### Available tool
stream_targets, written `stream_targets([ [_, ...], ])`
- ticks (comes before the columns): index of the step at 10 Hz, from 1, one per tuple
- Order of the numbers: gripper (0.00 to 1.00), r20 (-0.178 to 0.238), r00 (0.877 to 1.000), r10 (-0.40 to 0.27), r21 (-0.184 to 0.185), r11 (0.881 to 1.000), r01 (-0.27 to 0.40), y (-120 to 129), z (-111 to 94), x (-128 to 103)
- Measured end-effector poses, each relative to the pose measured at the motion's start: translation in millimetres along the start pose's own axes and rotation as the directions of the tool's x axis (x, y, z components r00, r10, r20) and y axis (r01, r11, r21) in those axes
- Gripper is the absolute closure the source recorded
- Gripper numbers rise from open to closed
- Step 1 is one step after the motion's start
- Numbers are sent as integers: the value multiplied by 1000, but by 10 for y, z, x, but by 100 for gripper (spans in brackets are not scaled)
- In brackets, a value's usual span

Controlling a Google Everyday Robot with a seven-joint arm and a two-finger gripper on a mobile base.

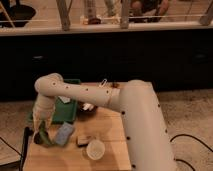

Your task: Place pepper in metal cup

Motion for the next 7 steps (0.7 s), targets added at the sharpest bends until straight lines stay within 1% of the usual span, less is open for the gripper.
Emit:
stream_targets([
  [2,72,0,1000,3,-6,1000,-3,-19,5,2],
  [3,60,1,1000,5,-10,1000,-5,-24,8,-1],
  [5,42,3,1000,7,-11,1000,-7,-39,14,-7],
  [6,30,7,1000,7,-7,1000,-7,-50,24,-8],
  [7,23,9,1000,7,-5,1000,-7,-51,26,-5],
])
